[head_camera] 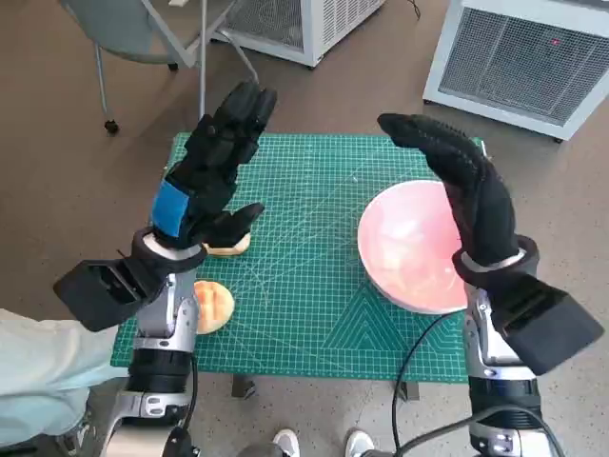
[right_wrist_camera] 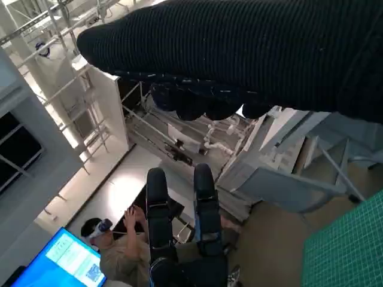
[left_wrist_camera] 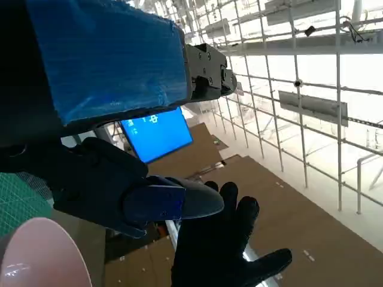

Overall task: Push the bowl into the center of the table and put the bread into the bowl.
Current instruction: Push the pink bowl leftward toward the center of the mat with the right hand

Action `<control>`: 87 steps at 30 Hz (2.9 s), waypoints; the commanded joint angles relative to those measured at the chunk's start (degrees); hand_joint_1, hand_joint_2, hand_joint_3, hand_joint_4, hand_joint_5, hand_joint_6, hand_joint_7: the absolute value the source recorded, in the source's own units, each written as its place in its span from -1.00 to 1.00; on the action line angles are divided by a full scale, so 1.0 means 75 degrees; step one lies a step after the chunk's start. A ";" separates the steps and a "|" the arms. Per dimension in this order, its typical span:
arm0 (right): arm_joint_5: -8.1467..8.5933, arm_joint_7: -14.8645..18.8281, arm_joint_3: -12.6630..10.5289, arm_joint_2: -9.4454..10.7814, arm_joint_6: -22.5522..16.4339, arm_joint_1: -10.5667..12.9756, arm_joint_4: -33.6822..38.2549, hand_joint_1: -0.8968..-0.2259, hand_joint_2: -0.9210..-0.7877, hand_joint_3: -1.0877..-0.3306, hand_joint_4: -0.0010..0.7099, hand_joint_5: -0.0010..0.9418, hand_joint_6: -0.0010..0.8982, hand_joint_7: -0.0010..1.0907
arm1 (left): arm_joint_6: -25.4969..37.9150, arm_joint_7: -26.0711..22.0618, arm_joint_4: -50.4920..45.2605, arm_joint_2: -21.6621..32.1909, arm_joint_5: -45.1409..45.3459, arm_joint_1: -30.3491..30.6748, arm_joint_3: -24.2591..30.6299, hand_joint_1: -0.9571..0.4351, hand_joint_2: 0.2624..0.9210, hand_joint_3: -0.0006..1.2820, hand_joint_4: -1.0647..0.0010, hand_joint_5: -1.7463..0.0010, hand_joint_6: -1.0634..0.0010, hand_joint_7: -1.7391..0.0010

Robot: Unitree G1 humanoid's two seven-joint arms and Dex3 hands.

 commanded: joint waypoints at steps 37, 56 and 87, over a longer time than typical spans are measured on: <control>0.0052 -0.1008 -0.1902 -0.0542 -0.1132 0.1315 0.0890 -0.19 -1.00 -0.18 -0.87 -0.98 -1.00 -0.40 | -0.0540 0.0324 0.0287 0.0102 0.0259 0.0156 0.0136 -0.56 1.00 -0.41 0.82 1.00 0.75 0.85; -0.0580 -0.2450 -0.2389 -0.0828 -0.2659 0.0827 0.5552 -0.02 -1.00 -0.36 -0.94 -1.00 -1.00 -0.48 | -0.0461 0.0282 0.0416 0.0090 0.0170 0.0108 0.0172 -0.55 1.00 -0.41 0.82 1.00 0.70 0.86; 0.0164 -0.1905 -0.2369 0.0183 -0.1899 -0.0664 0.7749 0.00 -1.00 -0.48 -0.94 -0.99 -0.99 -0.28 | -0.0269 0.0148 0.0175 0.0371 0.0045 0.0281 0.0249 -0.57 1.00 -0.40 0.81 1.00 0.69 0.90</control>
